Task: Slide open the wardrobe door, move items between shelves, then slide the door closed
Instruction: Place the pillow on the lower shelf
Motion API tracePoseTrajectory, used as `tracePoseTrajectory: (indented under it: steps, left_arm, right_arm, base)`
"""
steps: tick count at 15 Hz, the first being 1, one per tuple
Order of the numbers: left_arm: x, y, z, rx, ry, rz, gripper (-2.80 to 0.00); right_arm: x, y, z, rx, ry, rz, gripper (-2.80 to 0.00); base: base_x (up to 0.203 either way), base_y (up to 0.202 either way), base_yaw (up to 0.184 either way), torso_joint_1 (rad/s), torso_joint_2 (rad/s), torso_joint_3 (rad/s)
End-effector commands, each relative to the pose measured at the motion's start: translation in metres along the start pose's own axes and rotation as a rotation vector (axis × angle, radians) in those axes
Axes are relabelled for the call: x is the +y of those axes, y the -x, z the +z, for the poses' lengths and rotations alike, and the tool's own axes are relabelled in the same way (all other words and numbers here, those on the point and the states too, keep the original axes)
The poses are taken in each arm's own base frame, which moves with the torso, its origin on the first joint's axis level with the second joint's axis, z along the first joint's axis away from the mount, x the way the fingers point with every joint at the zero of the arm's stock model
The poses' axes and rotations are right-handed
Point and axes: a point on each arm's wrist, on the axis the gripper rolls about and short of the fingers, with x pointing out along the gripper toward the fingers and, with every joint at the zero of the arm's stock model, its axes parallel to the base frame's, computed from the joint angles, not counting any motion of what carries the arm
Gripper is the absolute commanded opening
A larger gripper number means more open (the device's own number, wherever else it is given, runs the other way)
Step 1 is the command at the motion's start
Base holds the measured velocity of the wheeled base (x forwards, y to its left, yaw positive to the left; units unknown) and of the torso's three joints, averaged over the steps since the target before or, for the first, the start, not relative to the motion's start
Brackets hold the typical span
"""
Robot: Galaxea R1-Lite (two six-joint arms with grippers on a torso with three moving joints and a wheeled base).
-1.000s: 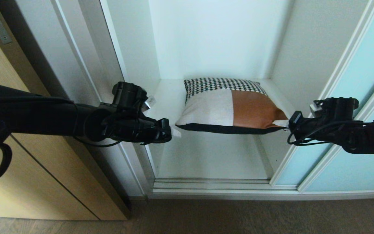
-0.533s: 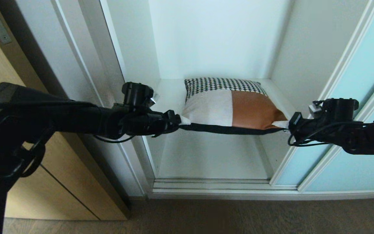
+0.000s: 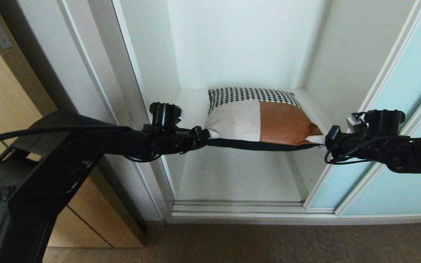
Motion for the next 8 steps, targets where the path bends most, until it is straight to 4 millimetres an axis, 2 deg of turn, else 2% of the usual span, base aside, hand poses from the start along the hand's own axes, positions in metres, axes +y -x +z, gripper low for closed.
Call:
tracePoseTrajectory:
  steps: [1, 6, 8]
  left_arm:
    - [0.001, -0.007, 0.005, -0.021, 0.002, -0.018, 0.0]
    - [-0.01, -0.006, 0.019, -0.111, -0.007, -0.085, 0.0]
    - [-0.005, -0.014, 0.018, -0.111, -0.008, -0.086, 0.0]
  right_arm:
    - [-0.001, 0.002, -0.001, 0.008, -0.008, 0.003, -2.8]
    - [-0.002, 0.004, -0.003, 0.021, -0.012, 0.008, -2.8]
    - [-0.004, 0.005, -0.002, 0.031, -0.014, 0.018, -2.8]
  base:
    - [0.0, 0.0, 0.0, 0.0, 0.0, 0.0]
    - [0.0, 0.0, 0.0, 0.0, 0.0, 0.0]
    - [0.0, 0.0, 0.0, 0.0, 0.0, 0.0]
